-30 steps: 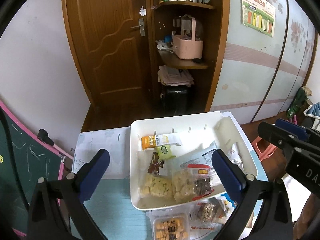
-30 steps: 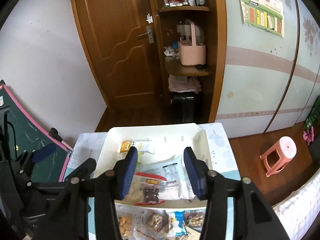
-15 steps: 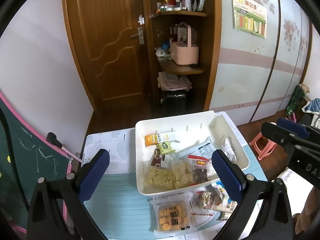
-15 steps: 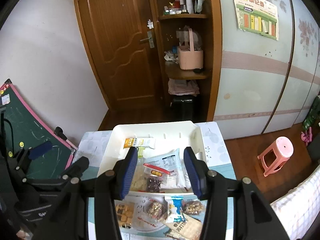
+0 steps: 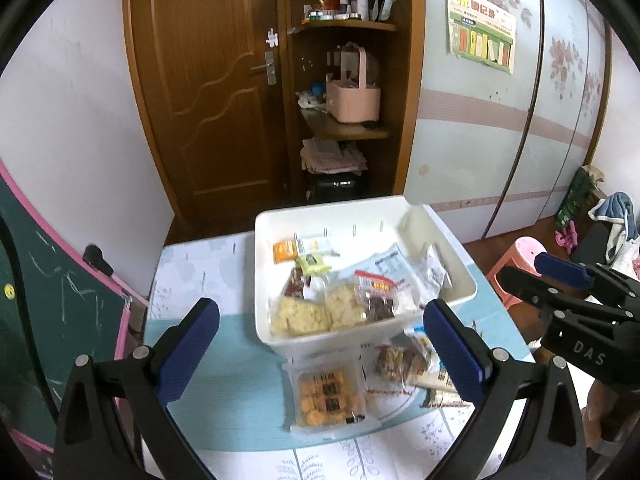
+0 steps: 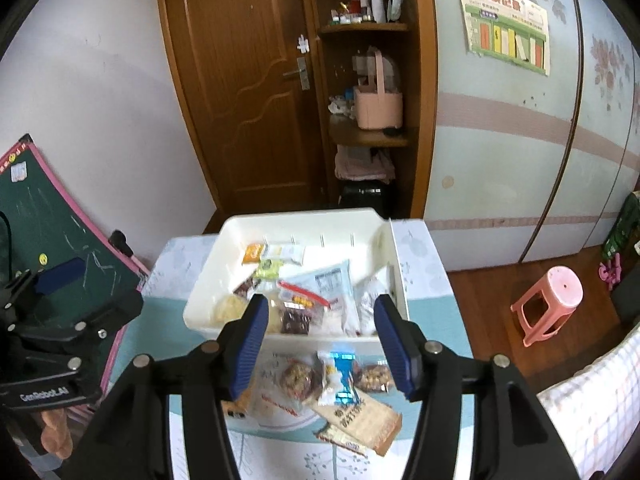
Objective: Organize snacks
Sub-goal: 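Withdraw both tools from the bin toward the remaining snacks, then grasp the clear yellow-puff tray bag with left tool while right grasps the blue-white wrapper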
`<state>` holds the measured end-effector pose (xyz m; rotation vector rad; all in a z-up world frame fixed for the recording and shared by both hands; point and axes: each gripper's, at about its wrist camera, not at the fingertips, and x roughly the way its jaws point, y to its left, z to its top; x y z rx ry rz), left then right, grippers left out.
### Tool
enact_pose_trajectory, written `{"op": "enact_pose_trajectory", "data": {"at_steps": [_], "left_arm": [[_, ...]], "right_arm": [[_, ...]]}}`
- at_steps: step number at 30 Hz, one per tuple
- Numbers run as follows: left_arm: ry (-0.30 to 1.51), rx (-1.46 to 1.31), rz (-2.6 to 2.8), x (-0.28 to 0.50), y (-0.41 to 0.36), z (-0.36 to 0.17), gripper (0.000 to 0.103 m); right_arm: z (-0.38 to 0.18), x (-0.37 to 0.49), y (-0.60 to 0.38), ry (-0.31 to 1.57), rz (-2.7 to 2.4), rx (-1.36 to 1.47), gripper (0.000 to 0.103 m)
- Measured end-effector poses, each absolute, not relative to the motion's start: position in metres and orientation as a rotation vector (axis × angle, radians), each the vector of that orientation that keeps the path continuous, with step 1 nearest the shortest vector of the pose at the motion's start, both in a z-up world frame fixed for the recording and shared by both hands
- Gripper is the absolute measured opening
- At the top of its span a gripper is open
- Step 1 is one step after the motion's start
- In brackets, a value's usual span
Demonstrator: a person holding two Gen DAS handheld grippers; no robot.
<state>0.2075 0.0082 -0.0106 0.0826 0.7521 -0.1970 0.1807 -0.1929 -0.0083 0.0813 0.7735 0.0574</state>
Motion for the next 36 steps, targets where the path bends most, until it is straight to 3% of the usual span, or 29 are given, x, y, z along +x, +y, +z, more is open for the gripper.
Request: {"op": "enact_pose_trajectory", "data": {"at_steps": [20, 36], "left_arm": [[1.053, -0.058, -0.116, 0.229, 0.016, -0.191, 0.102], [1.170, -0.103, -0.088, 0.247, 0.011, -0.249, 0.102]], "right_arm": [[-0.147, 0.199, -0.199, 0.995, 0.047, 0.136, 0.055], [-0.198, 0.224, -0.193, 1.075, 0.052, 0.147, 0.055]]}}
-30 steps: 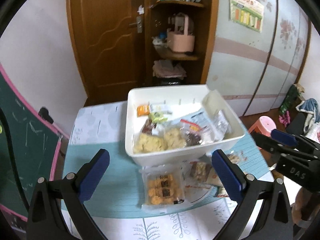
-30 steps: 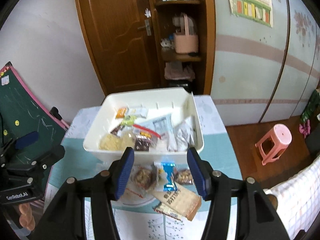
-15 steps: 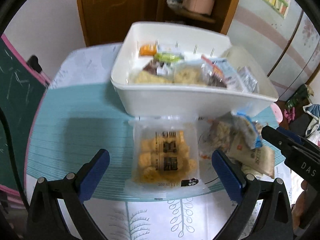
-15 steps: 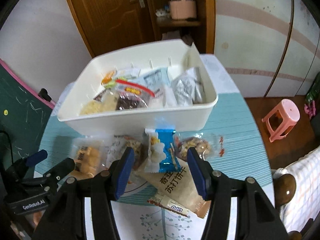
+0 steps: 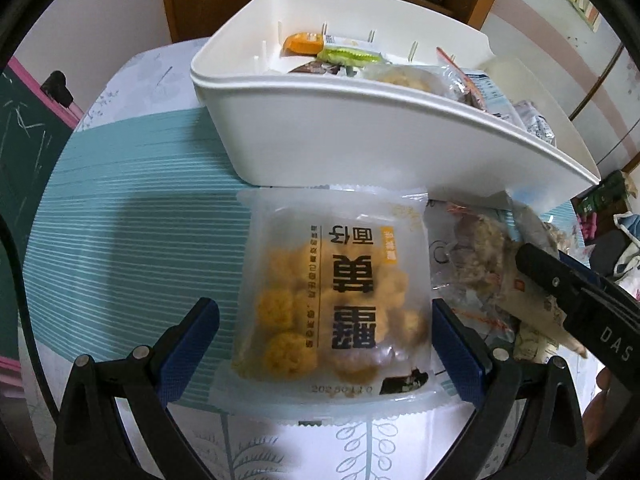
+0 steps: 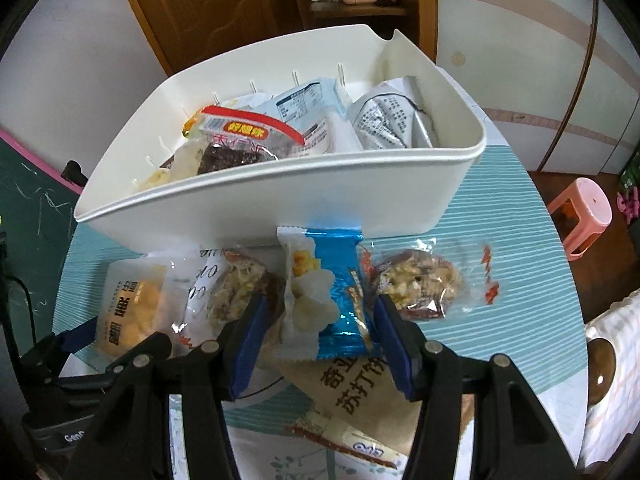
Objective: Organize snacks
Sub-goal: 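Grasp the clear yellow-puff tray bag with left tool while right grasps the blue-white wrapper, then lift both packages over the white bin and release them inside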
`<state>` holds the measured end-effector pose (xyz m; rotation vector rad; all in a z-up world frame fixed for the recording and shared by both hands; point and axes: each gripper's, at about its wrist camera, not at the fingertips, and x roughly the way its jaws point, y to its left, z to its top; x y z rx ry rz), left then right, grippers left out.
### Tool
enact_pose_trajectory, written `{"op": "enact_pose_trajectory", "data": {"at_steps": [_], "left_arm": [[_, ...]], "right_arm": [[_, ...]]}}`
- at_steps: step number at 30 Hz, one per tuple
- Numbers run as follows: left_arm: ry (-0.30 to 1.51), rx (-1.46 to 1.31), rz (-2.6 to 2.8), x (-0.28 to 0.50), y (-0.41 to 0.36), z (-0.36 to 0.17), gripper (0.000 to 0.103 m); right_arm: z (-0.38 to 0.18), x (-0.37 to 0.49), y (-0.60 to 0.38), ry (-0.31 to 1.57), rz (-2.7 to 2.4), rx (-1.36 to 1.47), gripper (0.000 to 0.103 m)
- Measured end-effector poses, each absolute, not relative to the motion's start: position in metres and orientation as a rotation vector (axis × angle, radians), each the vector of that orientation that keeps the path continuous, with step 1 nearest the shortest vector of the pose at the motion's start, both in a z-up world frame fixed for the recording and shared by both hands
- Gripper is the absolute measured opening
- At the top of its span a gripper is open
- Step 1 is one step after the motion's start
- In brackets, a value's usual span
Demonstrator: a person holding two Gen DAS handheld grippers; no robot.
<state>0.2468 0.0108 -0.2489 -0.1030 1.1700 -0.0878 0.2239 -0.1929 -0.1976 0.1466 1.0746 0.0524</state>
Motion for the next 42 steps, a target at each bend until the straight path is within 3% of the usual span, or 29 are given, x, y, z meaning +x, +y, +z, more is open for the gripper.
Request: {"op": "enact_pose_trajectory", "data": {"at_steps": [3, 6, 8, 13, 20, 42], "left_arm": [[1.175, -0.110, -0.087, 0.250, 0.010, -0.253, 0.102], [1.186, -0.128, -0.107, 0.251, 0.011, -0.255, 0.094], [1.177, -0.138, -0.126, 0.250, 0.010, -0.253, 0.082], [1.170, -0.129, -0.114, 0.247, 0.010, -0.250, 0.076], [1.157, -0.156, -0.091, 0.235, 0.026, -0.238, 0.075], [0.881, -0.070, -0.144, 0.198, 0.021, -0.110, 0.075]], "right_arm": [[-0.200, 0.225, -0.190, 1.064, 0.051, 0.132, 0.052], [-0.201, 0.225, -0.190, 1.052, 0.052, 0.111, 0.033], [-0.200, 0.224, -0.191, 1.047, 0.056, 0.119, 0.033], [-0.195, 0.217, -0.193, 1.019, 0.059, 0.134, 0.030], [-0.172, 0.196, -0.185, 0.948, 0.076, 0.119, 0.029], [-0.080, 0.156, -0.159, 0.735, 0.180, 0.121, 0.029]]}}
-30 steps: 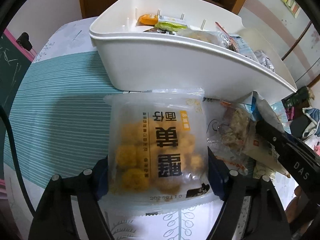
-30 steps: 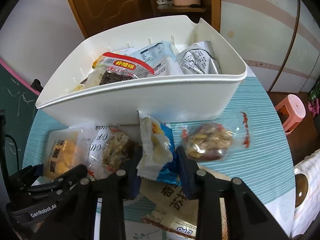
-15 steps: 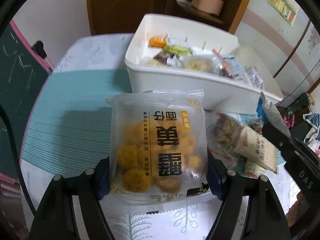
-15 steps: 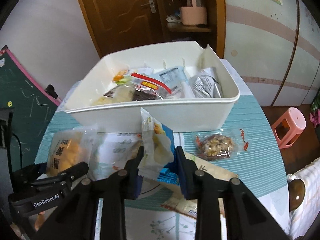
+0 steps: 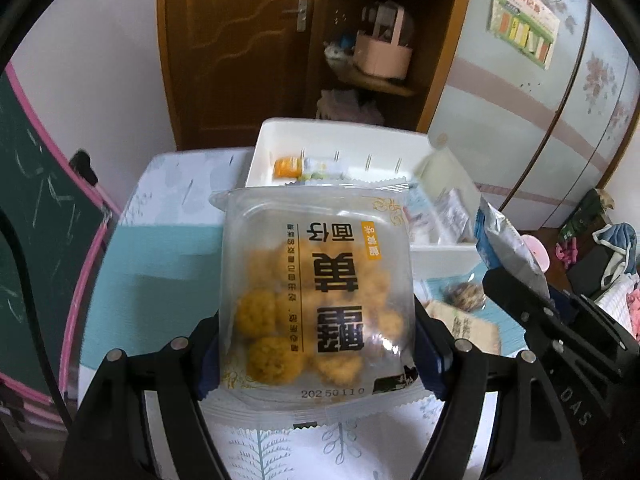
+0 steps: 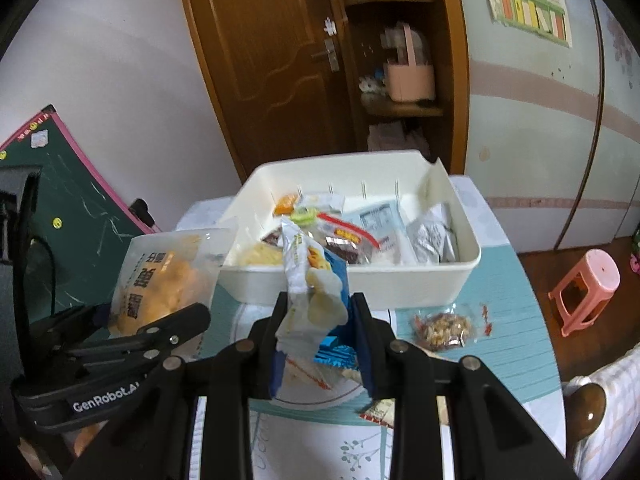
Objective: Organize snacks
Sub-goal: 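Lift both packages over the white bin and release them inside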
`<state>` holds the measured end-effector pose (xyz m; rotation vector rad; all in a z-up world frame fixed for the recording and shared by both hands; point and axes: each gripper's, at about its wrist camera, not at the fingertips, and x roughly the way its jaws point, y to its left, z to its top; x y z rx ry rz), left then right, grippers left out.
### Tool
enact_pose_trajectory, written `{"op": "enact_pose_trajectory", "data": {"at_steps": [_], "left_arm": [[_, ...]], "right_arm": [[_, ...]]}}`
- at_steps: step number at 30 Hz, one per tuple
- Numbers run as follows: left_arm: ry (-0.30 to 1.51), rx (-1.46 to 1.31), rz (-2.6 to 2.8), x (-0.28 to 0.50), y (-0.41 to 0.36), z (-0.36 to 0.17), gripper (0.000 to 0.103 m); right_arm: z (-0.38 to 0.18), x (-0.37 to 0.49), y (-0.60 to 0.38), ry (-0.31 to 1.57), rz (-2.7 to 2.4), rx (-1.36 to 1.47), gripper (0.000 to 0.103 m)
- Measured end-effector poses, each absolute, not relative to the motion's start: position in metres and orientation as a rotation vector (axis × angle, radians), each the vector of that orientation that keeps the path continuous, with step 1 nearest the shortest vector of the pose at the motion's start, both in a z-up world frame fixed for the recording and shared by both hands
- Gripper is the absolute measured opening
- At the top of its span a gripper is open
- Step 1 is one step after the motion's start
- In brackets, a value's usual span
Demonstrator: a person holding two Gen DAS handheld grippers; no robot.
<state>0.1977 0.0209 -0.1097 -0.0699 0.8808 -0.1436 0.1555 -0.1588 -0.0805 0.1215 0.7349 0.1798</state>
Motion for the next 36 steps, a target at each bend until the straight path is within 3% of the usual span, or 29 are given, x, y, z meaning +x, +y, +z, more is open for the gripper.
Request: {"op": "enact_pose_trajectory", "data": {"at_steps": [18, 36], "left_arm": [[0.653, 0.019, -0.119, 0.237, 0.005, 0.003, 0.076], [0.687, 0.061, -0.112, 0.298, -0.012, 0.007, 0.077]], "right_arm": [[0.010, 0.188, -0.187, 0.562, 0.158, 0.099, 0.029], [0.040, 0.255, -0.187, 0.590, 0.124, 0.093, 0.029]]}}
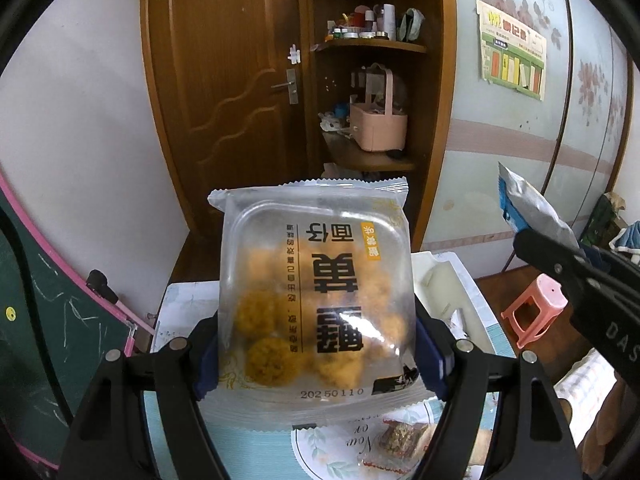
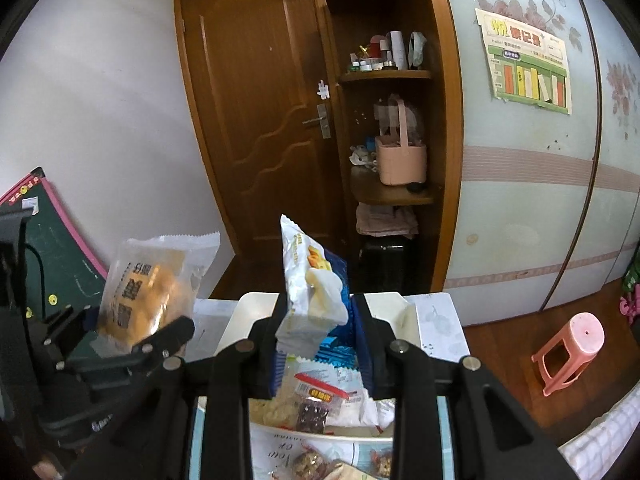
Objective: Organize snacks
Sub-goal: 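Lift both packages over the white bin and release them inside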
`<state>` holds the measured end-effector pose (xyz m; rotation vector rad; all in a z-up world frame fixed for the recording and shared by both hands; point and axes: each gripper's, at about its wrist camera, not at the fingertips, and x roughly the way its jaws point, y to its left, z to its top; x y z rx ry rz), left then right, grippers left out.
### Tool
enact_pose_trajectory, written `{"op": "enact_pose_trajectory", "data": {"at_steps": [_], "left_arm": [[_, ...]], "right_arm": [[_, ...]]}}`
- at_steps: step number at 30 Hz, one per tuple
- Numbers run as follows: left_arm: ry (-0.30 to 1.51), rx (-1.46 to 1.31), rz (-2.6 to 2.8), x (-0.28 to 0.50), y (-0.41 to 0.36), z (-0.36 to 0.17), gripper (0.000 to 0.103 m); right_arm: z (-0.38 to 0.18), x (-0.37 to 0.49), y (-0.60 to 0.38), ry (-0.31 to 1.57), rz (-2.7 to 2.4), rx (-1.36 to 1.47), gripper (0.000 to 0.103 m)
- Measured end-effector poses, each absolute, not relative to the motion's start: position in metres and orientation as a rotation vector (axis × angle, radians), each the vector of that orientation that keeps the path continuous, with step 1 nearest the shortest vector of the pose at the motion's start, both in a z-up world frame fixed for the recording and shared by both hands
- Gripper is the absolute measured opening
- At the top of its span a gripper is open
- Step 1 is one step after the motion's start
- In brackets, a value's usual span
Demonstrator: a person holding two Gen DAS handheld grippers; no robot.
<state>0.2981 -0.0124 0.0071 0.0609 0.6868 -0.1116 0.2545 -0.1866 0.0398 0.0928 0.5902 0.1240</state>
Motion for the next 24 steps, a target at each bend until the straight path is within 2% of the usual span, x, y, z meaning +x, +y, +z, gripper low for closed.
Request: {"op": "enact_pose_trajectory", "data": {"at_steps": [13, 18, 20, 22, 24], "left_arm": [[0.752, 0.064, -0.092, 0.344, -0.026, -0.030, 0.077], [0.802, 0.046, -0.109, 0.359, -0.026, -0.048, 0.081], [0.819, 0.044, -0.144, 0.367, -0.027, -0.056, 0.091], [0.842, 0.046, -0.155, 0.372, -0.028, -0.065, 0.094], [0.852, 0.047, -0.135, 0.373, -0.027, -0.071, 0.094]], "right_arm": [[0.002, 0.298, -0.197, 0.697, 0.068, 0.146, 0.030], [-0.019, 0.311, -0.197, 0.745, 0.057, 0.142, 0.031], [-0.028, 0.316, -0.197, 0.782, 0.058, 0.139, 0.035], [-0.036, 0.320, -0.199, 0.814, 0.068, 0.160, 0.051], [-0.041, 0.320, -0.201, 0.826, 0.065, 0.170, 0.054]]}}
